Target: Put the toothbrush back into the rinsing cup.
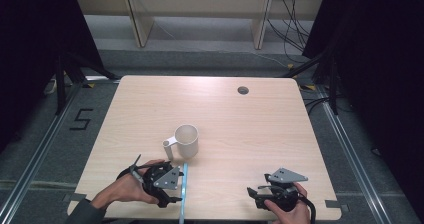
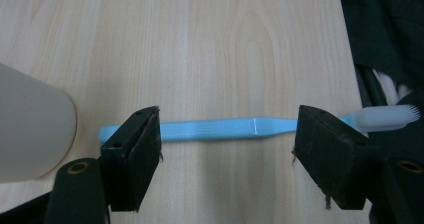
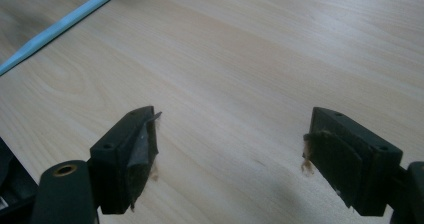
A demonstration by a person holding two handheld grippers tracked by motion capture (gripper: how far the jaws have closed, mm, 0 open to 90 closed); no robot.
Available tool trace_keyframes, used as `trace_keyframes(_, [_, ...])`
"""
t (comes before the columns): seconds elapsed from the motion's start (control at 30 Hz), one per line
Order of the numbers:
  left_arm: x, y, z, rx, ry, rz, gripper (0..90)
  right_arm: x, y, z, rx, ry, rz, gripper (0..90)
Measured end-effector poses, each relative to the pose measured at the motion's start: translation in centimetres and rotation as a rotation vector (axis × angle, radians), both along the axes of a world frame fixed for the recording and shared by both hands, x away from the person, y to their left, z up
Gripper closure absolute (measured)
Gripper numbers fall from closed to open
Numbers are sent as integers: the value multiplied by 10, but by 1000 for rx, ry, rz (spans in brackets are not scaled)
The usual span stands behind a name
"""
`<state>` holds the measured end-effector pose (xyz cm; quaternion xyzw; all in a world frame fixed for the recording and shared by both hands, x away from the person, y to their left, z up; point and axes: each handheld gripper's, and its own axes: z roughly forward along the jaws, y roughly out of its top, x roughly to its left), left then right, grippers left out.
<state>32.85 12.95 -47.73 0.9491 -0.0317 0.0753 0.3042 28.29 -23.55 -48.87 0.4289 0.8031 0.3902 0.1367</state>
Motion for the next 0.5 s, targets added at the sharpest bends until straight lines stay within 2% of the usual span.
trace_keyframes(0.03, [0,0,0,0,0,0,262,-2,2,0,14,18,-19,210])
trace_keyframes(0.07, [1,-3,0,3,4,-19,264,0,-1,1,-10,2,-2,211])
trace_keyframes(0.13, [3,-5,1,16,2,-40,268,0,-1,1,-9,-1,-1,211])
trace_keyframes(0.17, [3,-6,0,18,1,-44,270,-1,0,1,3,23,-17,211])
trace_keyframes(0.33, [9,-10,-1,13,13,-52,293,0,-1,1,-5,2,-7,213])
trace_keyframes(0.37, [12,-11,-2,29,9,-77,298,-1,-1,1,-8,9,-9,213])
trace_keyframes(0.4, [12,-11,-2,29,9,-77,301,0,-1,1,-9,11,-3,213])
trace_keyframes(0.43, [13,-12,-1,47,7,-87,299,-1,0,0,0,12,-7,214])
trace_keyframes(0.5, [15,-14,-2,47,14,-99,307,-1,0,1,2,8,-9,215])
